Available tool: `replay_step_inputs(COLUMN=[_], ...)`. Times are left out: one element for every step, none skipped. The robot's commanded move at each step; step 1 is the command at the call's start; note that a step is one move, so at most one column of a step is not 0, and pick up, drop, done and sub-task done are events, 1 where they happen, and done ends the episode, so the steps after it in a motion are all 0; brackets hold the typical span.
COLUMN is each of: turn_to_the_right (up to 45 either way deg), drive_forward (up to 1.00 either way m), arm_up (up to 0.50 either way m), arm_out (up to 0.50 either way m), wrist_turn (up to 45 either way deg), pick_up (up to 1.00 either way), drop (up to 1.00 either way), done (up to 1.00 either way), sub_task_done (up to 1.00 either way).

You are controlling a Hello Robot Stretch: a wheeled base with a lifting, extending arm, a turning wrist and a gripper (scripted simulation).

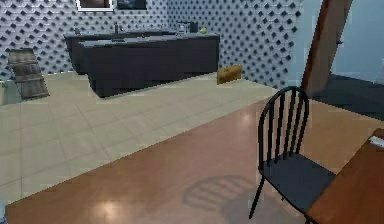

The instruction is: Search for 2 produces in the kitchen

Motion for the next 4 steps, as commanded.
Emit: replay_step_inputs(turn_to_the_right=[3.0,0.0,0.0,0.0], drive_forward=[0.00,1.00,1.00,1.00], arm_up=[0.00,0.00,0.00,0.00], arm_out=[0.00,0.00,0.00,0.00], wrist_turn=[0.0,0.0,0.0,0.0], pick_up=[0.00,0.00,0.00,0.00], drop=[0.00,0.00,0.00,0.00], done=[0.00,0.00,0.00,0.00], sub_task_done=[0.00,0.00,0.00,0.00])
